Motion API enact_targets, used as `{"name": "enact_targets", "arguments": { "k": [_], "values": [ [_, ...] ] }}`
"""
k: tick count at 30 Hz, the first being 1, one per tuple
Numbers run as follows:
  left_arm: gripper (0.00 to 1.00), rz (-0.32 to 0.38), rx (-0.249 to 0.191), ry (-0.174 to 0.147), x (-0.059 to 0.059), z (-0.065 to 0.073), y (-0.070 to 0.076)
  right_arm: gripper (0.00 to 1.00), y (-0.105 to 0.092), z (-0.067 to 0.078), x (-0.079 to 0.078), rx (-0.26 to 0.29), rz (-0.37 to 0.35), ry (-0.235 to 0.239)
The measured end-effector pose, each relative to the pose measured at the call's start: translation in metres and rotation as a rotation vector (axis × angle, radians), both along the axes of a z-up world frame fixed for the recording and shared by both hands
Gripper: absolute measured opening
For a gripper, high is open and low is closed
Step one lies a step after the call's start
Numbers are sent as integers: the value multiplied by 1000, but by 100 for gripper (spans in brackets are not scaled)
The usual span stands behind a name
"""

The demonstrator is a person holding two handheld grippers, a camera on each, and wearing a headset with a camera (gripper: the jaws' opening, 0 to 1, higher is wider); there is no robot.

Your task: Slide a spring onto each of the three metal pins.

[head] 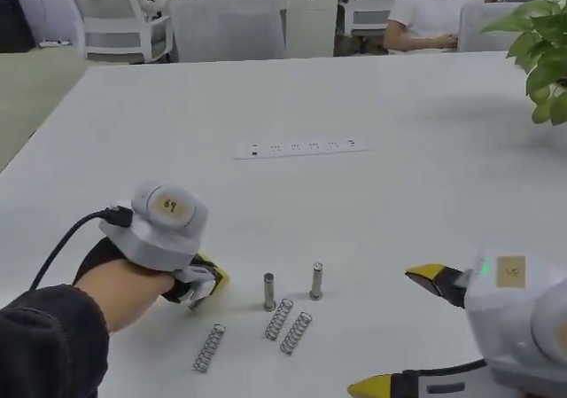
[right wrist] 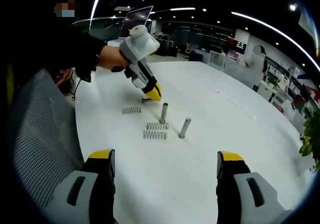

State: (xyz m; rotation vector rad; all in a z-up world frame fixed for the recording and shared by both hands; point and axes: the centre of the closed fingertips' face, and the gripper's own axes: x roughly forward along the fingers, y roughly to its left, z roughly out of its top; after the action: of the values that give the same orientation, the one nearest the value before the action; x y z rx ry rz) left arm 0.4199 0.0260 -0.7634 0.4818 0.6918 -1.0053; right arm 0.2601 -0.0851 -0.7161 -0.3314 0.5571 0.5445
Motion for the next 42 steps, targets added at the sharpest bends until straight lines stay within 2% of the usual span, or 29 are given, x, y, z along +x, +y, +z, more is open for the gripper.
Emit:
{"name": "enact_targets", "arguments": {
  "k": [19, 31, 42],
  "values": [
    [0, 42, -61, -15, -15, 22, 25, 82, 4, -2, -1, -12, 20, 8],
    [0, 56, -78, -11, -21, 23, 33, 82, 5, -4, -2, -19, 24, 15],
    [0, 53, -94, -12, -22, 23, 30, 82, 4, -5, -2, -22, 23, 19]
  ]
}}
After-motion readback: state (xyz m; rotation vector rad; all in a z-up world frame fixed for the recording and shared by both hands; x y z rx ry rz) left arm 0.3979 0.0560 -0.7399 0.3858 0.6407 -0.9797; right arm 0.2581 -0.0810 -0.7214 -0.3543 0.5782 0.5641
